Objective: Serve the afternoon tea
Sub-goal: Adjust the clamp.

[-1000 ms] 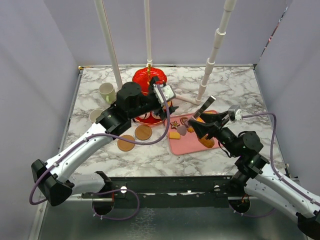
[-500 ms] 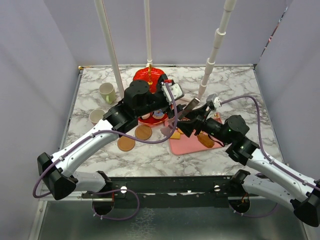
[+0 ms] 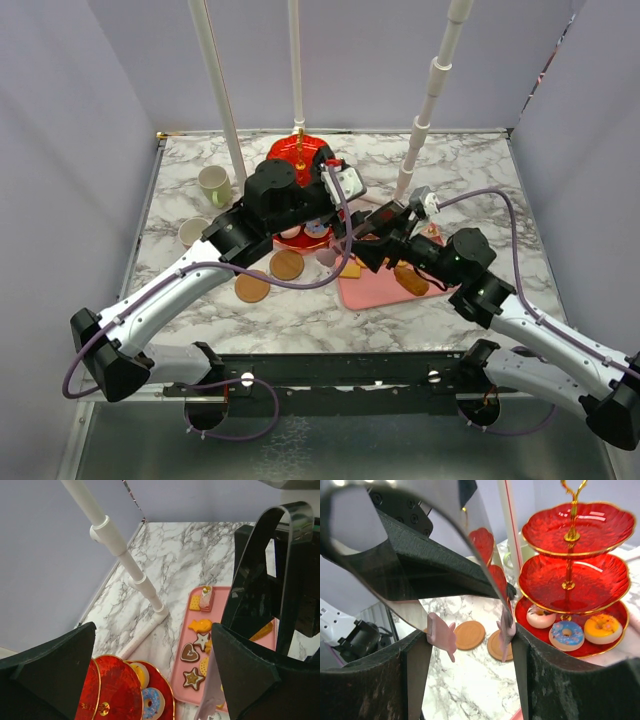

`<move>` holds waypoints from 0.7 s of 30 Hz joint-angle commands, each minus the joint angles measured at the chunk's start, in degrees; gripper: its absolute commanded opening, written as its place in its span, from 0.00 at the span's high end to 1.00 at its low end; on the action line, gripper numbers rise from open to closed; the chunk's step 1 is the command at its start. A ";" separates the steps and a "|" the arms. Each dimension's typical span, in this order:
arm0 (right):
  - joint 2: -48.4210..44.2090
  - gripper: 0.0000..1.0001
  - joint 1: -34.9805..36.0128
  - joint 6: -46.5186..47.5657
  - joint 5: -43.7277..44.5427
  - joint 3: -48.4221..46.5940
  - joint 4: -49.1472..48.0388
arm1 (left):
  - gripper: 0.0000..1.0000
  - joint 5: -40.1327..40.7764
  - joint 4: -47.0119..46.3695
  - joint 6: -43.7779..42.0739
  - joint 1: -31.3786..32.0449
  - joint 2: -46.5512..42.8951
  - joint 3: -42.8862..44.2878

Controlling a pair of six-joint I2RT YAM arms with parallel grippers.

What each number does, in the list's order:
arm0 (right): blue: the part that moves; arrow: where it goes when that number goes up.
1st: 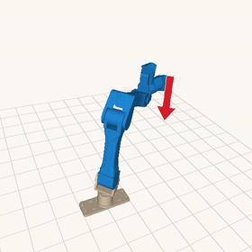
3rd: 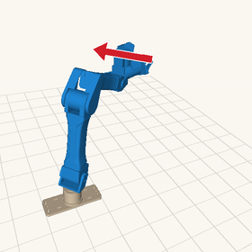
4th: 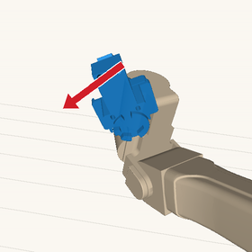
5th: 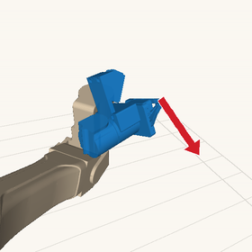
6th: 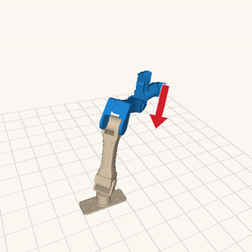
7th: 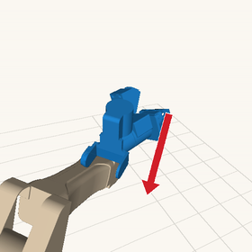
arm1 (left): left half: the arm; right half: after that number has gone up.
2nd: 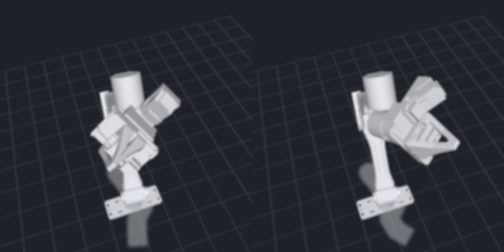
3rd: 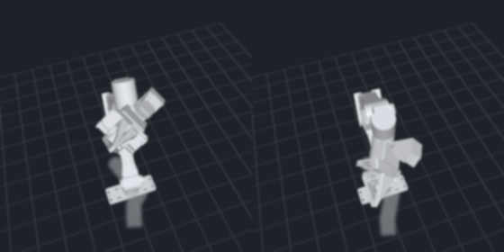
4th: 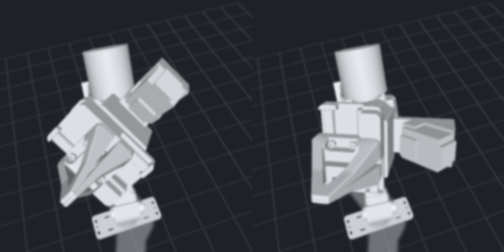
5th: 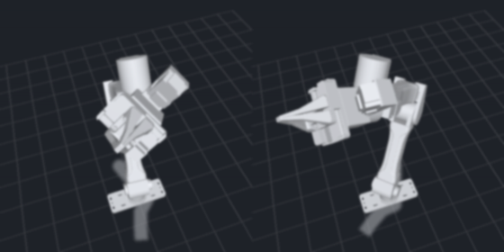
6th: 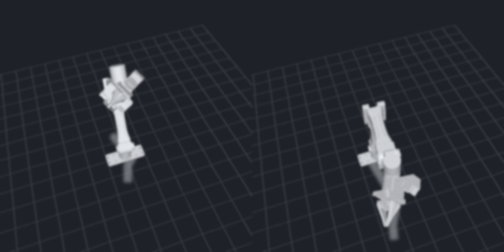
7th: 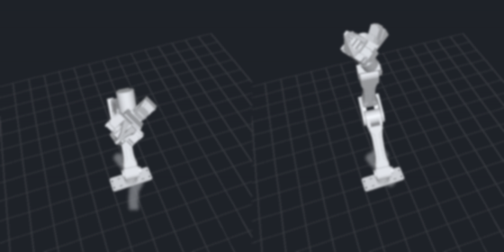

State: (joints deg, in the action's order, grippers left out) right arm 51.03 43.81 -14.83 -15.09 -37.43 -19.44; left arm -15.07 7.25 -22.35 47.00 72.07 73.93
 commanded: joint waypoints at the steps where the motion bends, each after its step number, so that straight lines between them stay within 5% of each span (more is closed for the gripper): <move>1: -2.70 0.38 -0.44 1.97 4.31 -0.53 -3.42 | 0.01 2.94 2.53 3.04 -1.60 -2.69 4.27; 10: -3.62 0.38 -0.65 1.77 6.17 -1.86 -2.13 | 0.01 6.69 11.87 -5.54 -4.29 -5.42 4.64; 16: -5.56 0.38 -0.92 2.14 8.29 -2.89 -1.25 | 0.01 -10.32 30.12 -19.16 -5.31 -7.63 5.91; 21: -3.84 0.38 -0.91 2.24 4.92 -4.52 -1.67 | 0.01 -18.35 36.86 -21.13 -5.25 -7.15 5.22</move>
State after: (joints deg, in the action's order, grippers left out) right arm 46.41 43.35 -13.43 -8.78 -39.11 -20.05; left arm -22.55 33.67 -37.85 41.69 65.10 78.67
